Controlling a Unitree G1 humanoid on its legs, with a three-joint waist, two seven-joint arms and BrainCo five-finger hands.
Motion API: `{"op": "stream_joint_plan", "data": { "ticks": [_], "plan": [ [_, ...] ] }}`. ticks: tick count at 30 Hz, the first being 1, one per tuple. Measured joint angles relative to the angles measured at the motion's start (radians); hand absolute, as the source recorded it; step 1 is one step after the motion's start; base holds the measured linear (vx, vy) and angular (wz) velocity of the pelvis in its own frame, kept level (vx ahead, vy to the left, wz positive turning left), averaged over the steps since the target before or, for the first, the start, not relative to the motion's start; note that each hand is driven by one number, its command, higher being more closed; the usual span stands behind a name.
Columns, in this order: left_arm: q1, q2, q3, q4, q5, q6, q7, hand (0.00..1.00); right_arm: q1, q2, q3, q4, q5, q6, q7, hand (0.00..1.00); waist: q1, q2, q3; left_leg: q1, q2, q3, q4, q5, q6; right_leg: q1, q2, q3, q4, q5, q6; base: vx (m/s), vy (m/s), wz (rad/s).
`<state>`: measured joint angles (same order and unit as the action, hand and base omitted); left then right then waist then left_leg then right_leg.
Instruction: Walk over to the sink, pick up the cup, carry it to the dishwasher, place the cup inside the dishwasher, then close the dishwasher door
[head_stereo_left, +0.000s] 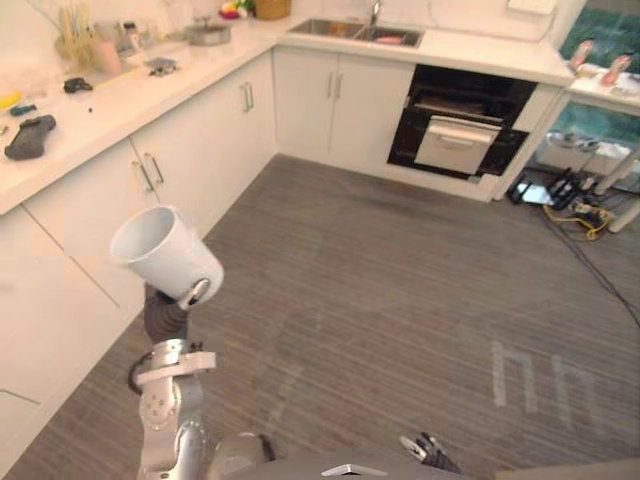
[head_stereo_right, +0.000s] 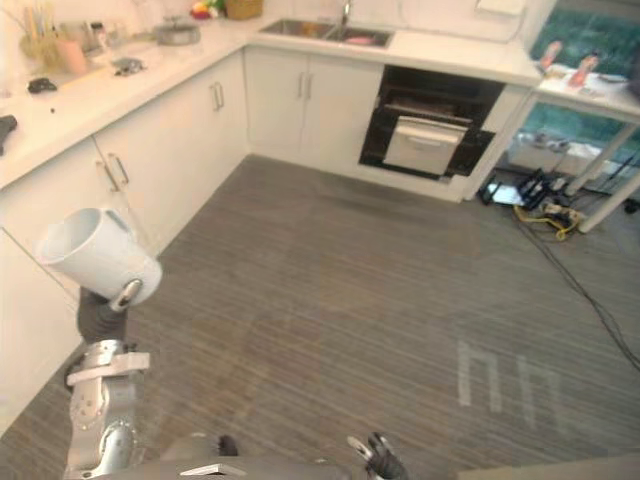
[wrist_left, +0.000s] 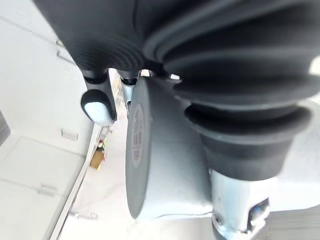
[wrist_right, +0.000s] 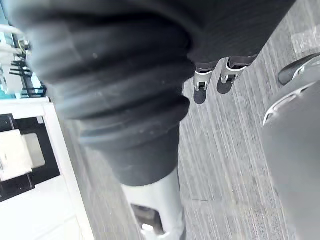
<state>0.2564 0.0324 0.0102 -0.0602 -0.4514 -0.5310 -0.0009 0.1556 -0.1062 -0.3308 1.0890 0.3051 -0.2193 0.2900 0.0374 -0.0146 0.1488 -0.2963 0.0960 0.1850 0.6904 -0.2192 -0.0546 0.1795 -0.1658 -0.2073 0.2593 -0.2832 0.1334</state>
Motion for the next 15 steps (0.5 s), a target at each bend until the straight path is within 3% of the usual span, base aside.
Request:
{"op": "stream_joint_plan", "data": {
  "ticks": [1,2,4,5,6,8,9,10,11,12,13,15],
  "plan": [
    [0.01,-0.006,-0.001,0.001,-0.003,0.0,-0.009,1.0,0.0,-0.007,-0.004,0.001,0.0,0.0,-0.006,0.0,0.007,0.006,-0.004,0.004,-0.005,-0.025,-0.063,-0.001,0.003,-0.003,0.0,0.009,0.011,-0.018,0.002,0.16,0.216,-0.22],
    [0.01,-0.002,-0.008,0.008,-0.009,-0.002,-0.031,1.0,0.0,-0.019,-0.005,0.007,0.003,-0.001,-0.012,0.0,0.009,0.015,-0.009,0.007,-0.018,-0.026,-0.076,-0.009,0.054,-0.001,-0.014,0.027,0.048,-0.065,0.022,0.21,0.241,-0.22],
    [-0.001,0.02,-0.016,0.016,-0.02,0.004,-0.065,1.0,0.009,-0.015,-0.01,0.031,0.003,0.001,-0.009,0.0,0.003,-0.023,-0.035,0.043,-0.082,0.014,-0.081,-0.064,0.09,-0.008,-0.094,0.036,0.161,-0.096,0.037,0.35,0.241,-0.09],
    [-0.013,0.02,-0.018,0.018,-0.019,0.01,-0.079,1.0,0.011,-0.012,-0.018,0.031,0.002,0.001,-0.008,0.0,0.001,-0.024,-0.034,0.055,-0.09,0.019,-0.081,-0.077,0.102,-0.034,-0.11,0.038,0.254,-0.094,0.039,0.37,0.16,0.04],
    [-0.034,0.027,-0.025,0.021,-0.019,0.023,-0.095,1.0,0.021,-0.003,-0.038,0.03,0.003,0.001,-0.008,0.0,-0.005,-0.025,-0.035,0.086,-0.102,0.03,-0.087,-0.098,0.118,-0.086,-0.13,0.041,0.45,-0.05,0.039,0.39,0.133,-0.02],
    [-0.047,0.049,-0.063,0.01,-0.018,0.048,-0.102,1.0,0.036,0.004,-0.057,0.027,0.005,0.001,-0.009,0.0,-0.004,-0.036,-0.035,0.179,-0.138,0.042,-0.142,-0.12,0.123,-0.147,-0.19,0.026,0.617,0.106,-0.002,0.41,0.132,-0.19],
    [-0.047,0.064,-0.1,-0.007,-0.017,0.067,-0.103,1.0,0.047,0.013,-0.076,0.025,0.012,-0.004,-0.01,0.0,-0.015,-0.029,-0.037,0.251,-0.157,0.04,-0.219,-0.114,0.132,-0.19,-0.218,0.03,0.715,0.254,-0.068,0.37,0.135,-0.11],
    [-0.048,0.067,-0.115,-0.014,-0.014,0.074,-0.103,1.0,0.055,0.017,-0.076,0.023,0.014,-0.005,-0.01,0.0,-0.026,-0.013,-0.037,0.278,-0.158,0.035,-0.253,-0.111,0.135,-0.214,-0.216,0.038,0.766,0.254,-0.081,0.35,0.122,0.01],
    [-0.052,0.069,-0.138,-0.025,0.007,0.086,-0.09,1.0,0.06,0.029,-0.076,0.015,0.017,-0.006,-0.01,0.0,-0.043,-0.015,-0.041,0.341,-0.159,0.023,-0.324,-0.094,0.149,-0.271,-0.195,0.036,0.845,0.192,-0.102,0.47,0.091,0.0],
    [-0.068,0.069,-0.152,-0.025,0.017,0.093,-0.085,1.0,0.071,0.051,-0.076,-0.025,0.024,-0.02,-0.012,0.0,-0.056,-0.003,-0.038,0.407,-0.157,0.005,-0.399,-0.079,0.143,-0.334,-0.139,0.03,0.866,0.122,-0.098,0.42,0.043,-0.02],
    [-0.08,0.069,-0.159,-0.025,0.019,0.096,-0.084,1.0,0.078,0.064,-0.076,-0.044,0.026,-0.026,-0.012,0.0,-0.063,-0.002,-0.039,0.433,-0.15,0.003,-0.433,-0.073,0.14,-0.366,-0.105,0.023,0.853,0.088,-0.098,0.53,0.0,0.05],
    [-0.146,0.075,-0.175,-0.004,0.021,0.098,-0.092,1.0,0.097,0.106,-0.075,-0.098,0.054,-0.041,-0.016,0.0,-0.098,-0.007,-0.033,0.512,-0.13,-0.02,-0.52,-0.061,0.117,-0.471,-0.013,-0.077,0.667,0.005,-0.098,0.4,-0.053,0.39]
  ]
}}
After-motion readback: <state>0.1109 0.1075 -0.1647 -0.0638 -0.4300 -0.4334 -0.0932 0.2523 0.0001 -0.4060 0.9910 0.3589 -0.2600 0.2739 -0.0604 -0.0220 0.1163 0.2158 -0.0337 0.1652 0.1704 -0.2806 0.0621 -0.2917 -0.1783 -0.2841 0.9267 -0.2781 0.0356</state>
